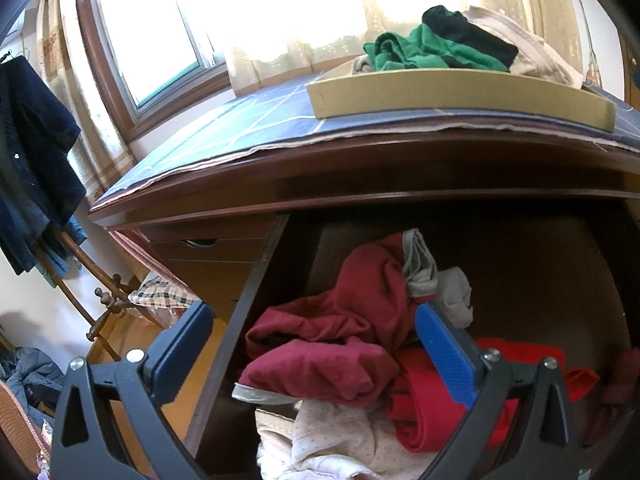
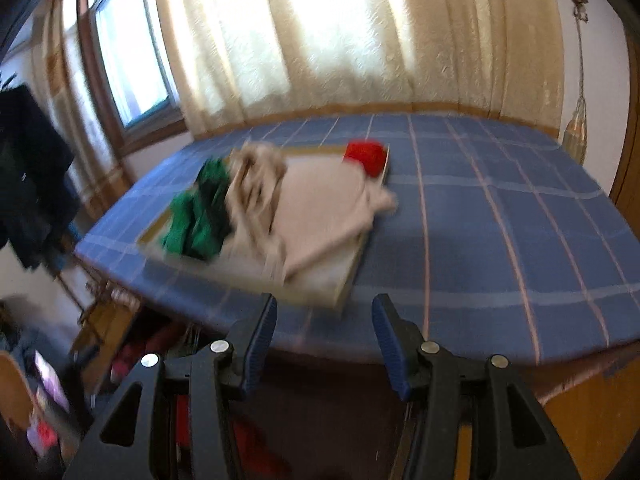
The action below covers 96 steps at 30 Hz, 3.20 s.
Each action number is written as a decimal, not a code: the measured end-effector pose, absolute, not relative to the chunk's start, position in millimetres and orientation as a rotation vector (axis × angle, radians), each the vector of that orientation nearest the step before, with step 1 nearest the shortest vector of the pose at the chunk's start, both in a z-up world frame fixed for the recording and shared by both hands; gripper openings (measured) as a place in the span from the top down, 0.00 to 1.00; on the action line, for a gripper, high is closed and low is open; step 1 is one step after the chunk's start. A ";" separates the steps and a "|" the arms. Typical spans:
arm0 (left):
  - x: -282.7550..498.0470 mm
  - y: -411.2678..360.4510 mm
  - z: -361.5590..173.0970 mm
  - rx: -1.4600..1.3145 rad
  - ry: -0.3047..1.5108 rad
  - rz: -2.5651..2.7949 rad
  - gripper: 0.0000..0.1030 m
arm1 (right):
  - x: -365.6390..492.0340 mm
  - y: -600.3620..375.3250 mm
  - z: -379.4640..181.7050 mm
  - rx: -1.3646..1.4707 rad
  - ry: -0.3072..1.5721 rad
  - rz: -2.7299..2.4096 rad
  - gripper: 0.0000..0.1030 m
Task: Take underwear out of drawer
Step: 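Reach the right gripper into the drawer and grasp the maroon garment, then carry the maroon garment with the right gripper over the tray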
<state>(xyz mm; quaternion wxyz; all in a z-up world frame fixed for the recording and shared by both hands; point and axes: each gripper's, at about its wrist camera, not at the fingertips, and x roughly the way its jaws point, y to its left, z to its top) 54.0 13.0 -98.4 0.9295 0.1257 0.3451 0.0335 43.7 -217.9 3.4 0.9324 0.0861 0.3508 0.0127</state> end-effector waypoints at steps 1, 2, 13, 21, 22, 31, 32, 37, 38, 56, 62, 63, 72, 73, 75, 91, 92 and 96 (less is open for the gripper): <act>53.8 13.0 -98.1 0.258 0.706 0.069 0.00 | 36.0 -217.2 -1.0 0.175 0.729 0.032 0.49; 53.5 12.9 -98.0 0.260 0.706 0.069 0.00 | 26.3 -215.3 -7.1 0.169 0.747 0.040 0.49; 52.9 12.6 -97.2 0.259 0.704 0.074 0.00 | -25.1 -163.8 -77.3 -0.105 1.057 0.137 0.49; 52.7 13.9 -95.0 0.253 0.703 0.065 0.00 | 5.5 -143.2 -124.3 -0.137 1.289 0.179 0.49; 52.3 14.4 -94.5 0.252 0.701 0.064 0.00 | 8.5 -142.2 -132.9 -0.149 1.323 0.173 0.49; 54.3 14.8 -92.6 0.249 0.707 0.065 0.00 | 18.1 -139.2 -165.5 -0.231 1.465 0.150 0.51; 54.3 14.9 -92.5 0.250 0.706 0.066 0.00 | 18.6 -138.5 -166.4 -0.238 1.471 0.146 0.51; 55.7 14.9 -91.7 0.250 0.705 0.069 0.00 | 20.2 -132.7 -173.9 -0.318 1.490 0.108 0.61; 55.3 15.0 -92.1 0.250 0.705 0.068 0.00 | 20.4 -133.4 -173.4 -0.321 1.493 0.108 0.62; 63.8 20.7 -93.0 0.194 0.736 0.059 0.00 | 14.9 -173.0 -41.8 -0.025 1.028 0.123 0.71; 76.8 42.0 -85.2 0.172 0.714 0.129 0.00 | 50.5 -173.2 16.7 0.026 0.878 0.136 0.71; 79.1 46.4 -84.3 0.147 0.722 0.124 0.00 | 57.6 -170.4 25.2 0.029 0.857 0.143 0.71; 91.6 55.3 -77.7 0.204 0.658 0.216 0.00 | 106.3 -137.7 63.4 -0.015 0.784 0.160 0.71; 95.5 56.9 -78.1 0.203 0.659 0.218 0.00 | 112.7 -135.9 67.2 -0.026 0.779 0.152 0.71; 102.6 61.6 -79.6 0.188 0.669 0.222 0.00 | 119.5 -133.9 70.0 -0.039 0.773 0.138 0.71; 119.3 73.7 -98.4 0.142 0.822 0.219 0.00 | 221.3 -185.0 83.6 0.064 0.624 -0.171 0.71; 119.5 74.5 -98.7 0.139 0.825 0.219 0.00 | 228.9 -190.4 79.8 0.077 0.630 -0.190 0.71; 119.5 77.5 -99.9 0.123 0.836 0.227 0.00 | 259.3 -211.1 56.6 0.155 0.691 -0.228 0.71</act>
